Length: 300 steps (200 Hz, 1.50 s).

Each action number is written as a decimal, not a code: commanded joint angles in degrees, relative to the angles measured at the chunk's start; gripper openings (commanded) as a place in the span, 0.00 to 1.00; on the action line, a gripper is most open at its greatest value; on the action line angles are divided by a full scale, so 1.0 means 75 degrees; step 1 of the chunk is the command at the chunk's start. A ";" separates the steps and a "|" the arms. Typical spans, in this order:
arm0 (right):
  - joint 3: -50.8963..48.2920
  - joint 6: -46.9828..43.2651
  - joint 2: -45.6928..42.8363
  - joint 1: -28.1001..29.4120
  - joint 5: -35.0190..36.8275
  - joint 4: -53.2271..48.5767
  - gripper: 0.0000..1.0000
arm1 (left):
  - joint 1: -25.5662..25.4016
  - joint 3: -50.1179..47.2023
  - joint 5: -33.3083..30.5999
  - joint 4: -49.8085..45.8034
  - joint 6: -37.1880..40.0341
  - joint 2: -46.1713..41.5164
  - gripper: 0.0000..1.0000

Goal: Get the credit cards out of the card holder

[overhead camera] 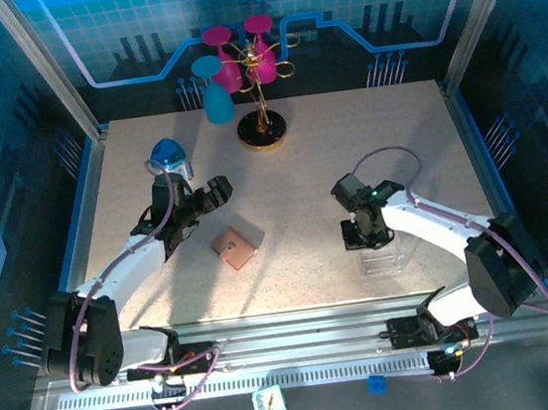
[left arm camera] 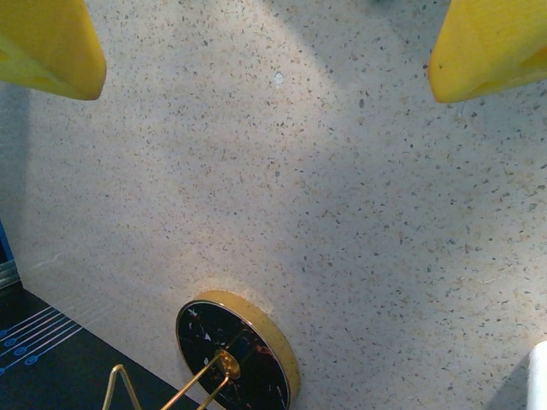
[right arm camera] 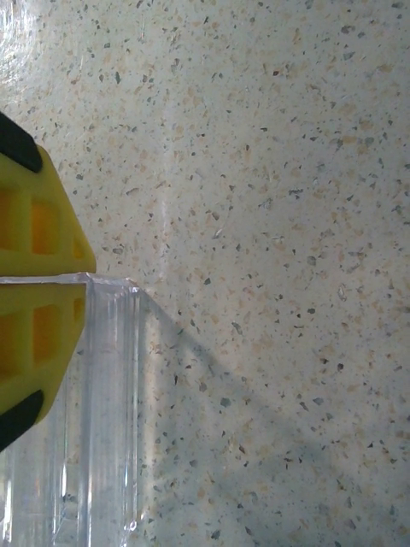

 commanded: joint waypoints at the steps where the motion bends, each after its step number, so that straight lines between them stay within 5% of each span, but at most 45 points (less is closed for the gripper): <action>1: 0.0467 0.0038 0.0303 0.0186 0.0133 -0.0006 0.05 | -0.0048 0.0320 -0.0044 -0.0399 0.0151 0.0072 0.98; 142: 0.6302 0.1130 0.4559 0.1286 0.1225 -0.0866 0.00 | -0.0048 0.0002 0.0378 -0.1529 0.0471 -0.0085 0.95; 300: 0.9092 0.0882 0.7126 0.1115 0.1281 -0.1307 0.00 | -0.0136 0.0540 0.1704 -0.2232 0.0525 0.1283 0.93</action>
